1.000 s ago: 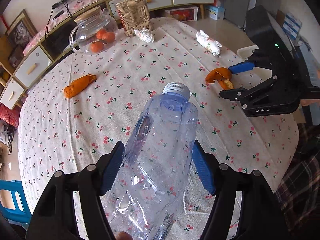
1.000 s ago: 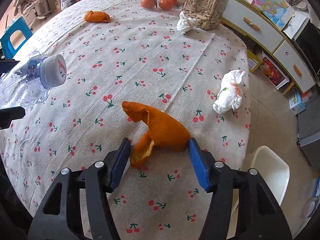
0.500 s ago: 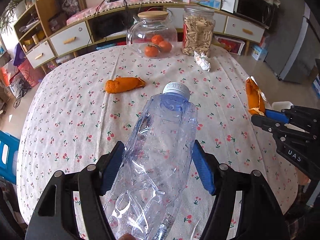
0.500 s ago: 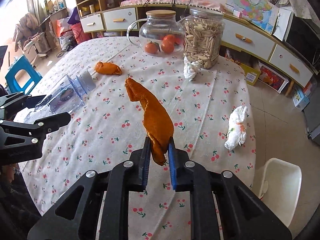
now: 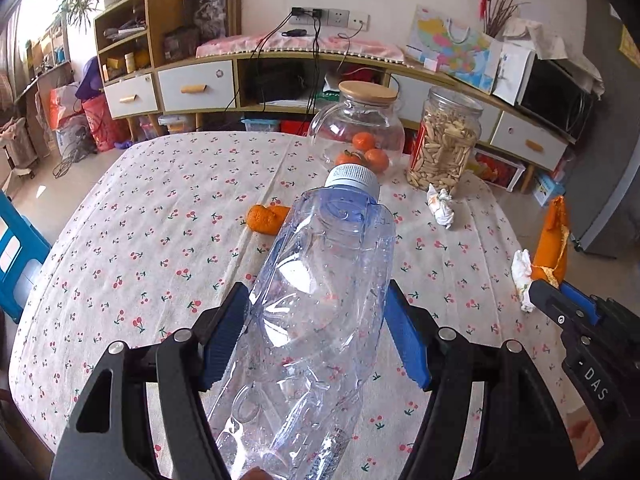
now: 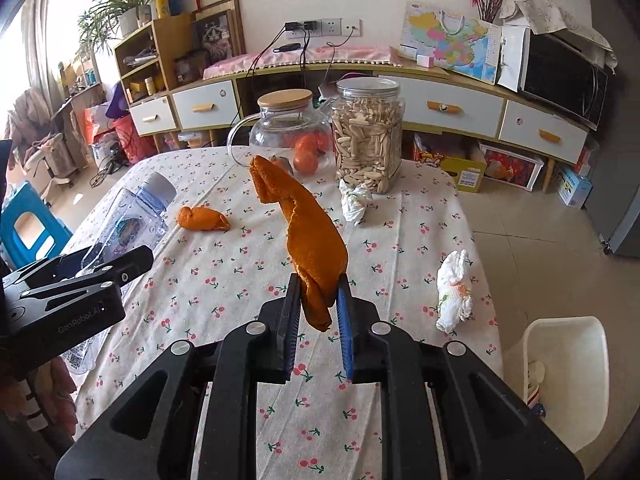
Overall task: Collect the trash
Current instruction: 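Release the orange peel into the bin from the right gripper while left carries bottle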
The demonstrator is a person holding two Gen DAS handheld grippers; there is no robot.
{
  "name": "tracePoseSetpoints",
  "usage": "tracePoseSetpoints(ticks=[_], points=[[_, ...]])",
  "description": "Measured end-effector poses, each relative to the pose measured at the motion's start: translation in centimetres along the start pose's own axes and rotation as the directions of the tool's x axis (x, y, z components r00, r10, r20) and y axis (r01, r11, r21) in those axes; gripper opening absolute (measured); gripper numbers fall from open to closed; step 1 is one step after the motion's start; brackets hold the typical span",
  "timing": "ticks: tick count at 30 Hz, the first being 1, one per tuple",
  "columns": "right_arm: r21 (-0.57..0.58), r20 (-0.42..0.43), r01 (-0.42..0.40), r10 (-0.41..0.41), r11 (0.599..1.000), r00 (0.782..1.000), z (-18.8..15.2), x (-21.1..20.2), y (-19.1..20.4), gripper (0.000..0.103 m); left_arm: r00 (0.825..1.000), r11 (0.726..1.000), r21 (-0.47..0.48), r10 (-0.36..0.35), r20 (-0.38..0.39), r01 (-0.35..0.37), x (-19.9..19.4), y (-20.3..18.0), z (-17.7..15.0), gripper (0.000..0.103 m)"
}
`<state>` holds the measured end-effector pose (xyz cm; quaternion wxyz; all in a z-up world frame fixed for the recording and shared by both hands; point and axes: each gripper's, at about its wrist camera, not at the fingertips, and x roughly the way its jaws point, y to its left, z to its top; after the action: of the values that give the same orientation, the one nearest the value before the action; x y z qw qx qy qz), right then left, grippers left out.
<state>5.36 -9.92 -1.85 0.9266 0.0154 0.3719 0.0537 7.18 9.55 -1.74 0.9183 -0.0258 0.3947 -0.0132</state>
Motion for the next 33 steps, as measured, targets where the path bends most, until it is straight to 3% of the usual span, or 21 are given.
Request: tracePoseSetpoints(ticks=[14, 33], points=[[0.088, 0.073, 0.084, -0.091, 0.993, 0.993, 0.0, -1.7, -3.7, 0.017, 0.993, 0.998, -0.063, 0.005, 0.116, 0.002, -1.3, -4.4, 0.6, 0.067], [0.225, 0.081, 0.237, -0.26, 0.945, 0.962, -1.6, -4.8, -12.8, 0.018, 0.989, 0.997, 0.001, -0.071, 0.126, 0.071, -1.7, -12.8, -0.6, 0.067]])
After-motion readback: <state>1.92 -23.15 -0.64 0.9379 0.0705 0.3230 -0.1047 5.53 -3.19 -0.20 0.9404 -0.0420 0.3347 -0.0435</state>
